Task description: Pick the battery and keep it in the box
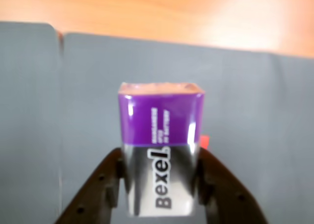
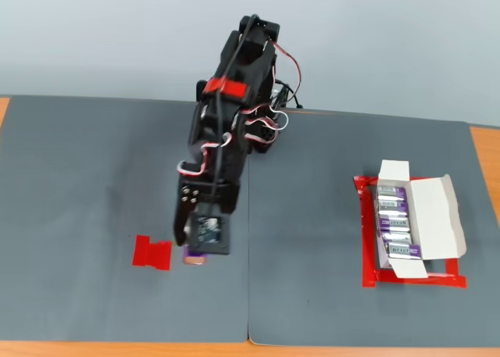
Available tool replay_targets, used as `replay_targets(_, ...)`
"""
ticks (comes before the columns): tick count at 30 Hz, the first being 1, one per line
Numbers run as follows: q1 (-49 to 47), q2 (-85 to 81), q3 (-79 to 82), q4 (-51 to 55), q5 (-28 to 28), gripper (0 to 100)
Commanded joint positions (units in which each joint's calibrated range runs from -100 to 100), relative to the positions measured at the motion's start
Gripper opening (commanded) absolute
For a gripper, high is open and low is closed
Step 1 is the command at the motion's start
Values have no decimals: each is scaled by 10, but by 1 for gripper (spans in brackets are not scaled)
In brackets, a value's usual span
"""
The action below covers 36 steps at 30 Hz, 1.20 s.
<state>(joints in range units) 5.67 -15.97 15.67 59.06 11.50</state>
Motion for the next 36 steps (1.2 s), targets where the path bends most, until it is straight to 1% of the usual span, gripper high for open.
replay_targets(1,-47,-39,-53,7,0,5)
replay_targets(24,-432,-33,-71,7,-1,5)
replay_targets(29,-496,-25,-62,5,-1,5)
replay_targets(36,-544,45,-72,2,-1,5)
